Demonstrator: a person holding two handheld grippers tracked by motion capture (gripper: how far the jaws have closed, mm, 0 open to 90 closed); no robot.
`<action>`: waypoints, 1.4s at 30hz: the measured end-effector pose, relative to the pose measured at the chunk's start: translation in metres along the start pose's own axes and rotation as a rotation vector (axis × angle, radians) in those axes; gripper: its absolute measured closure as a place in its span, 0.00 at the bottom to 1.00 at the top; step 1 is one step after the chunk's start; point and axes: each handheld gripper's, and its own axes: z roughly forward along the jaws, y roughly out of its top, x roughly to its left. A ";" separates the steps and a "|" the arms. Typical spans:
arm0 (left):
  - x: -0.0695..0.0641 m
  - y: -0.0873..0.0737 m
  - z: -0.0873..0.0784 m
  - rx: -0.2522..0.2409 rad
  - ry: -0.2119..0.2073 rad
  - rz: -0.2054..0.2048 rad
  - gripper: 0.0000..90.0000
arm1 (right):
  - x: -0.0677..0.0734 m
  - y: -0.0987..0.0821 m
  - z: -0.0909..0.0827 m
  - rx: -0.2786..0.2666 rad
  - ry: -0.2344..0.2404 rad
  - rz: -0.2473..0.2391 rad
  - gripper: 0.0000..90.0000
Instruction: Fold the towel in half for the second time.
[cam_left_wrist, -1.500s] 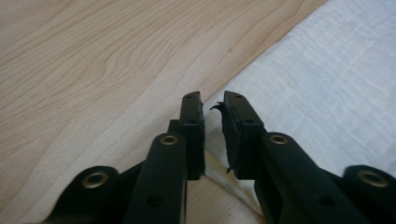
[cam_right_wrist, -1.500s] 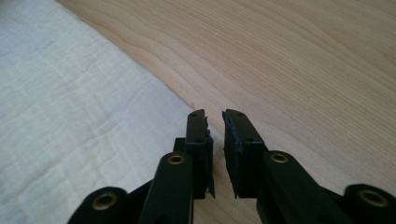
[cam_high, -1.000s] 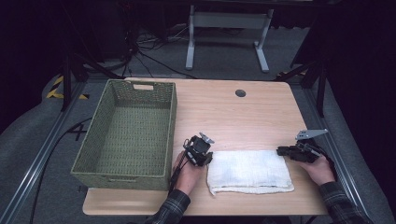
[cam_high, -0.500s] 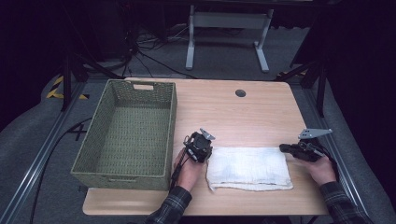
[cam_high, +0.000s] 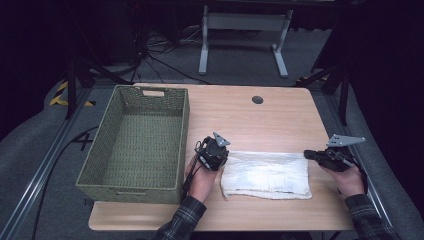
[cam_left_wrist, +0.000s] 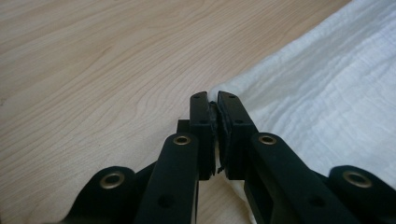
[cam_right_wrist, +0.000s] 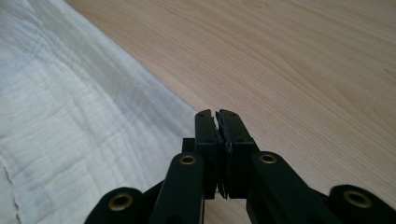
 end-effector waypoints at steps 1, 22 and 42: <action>-0.001 -0.001 -0.003 -0.003 0.003 0.013 0.95 | 0.003 0.000 -0.003 -0.006 -0.005 -0.011 0.97; -0.029 -0.034 -0.041 -0.020 -0.043 0.092 0.95 | 0.041 -0.020 -0.034 -0.025 0.046 -0.063 0.97; -0.050 -0.067 -0.046 0.052 -0.189 0.078 0.95 | 0.056 -0.044 -0.042 0.031 0.084 -0.052 0.96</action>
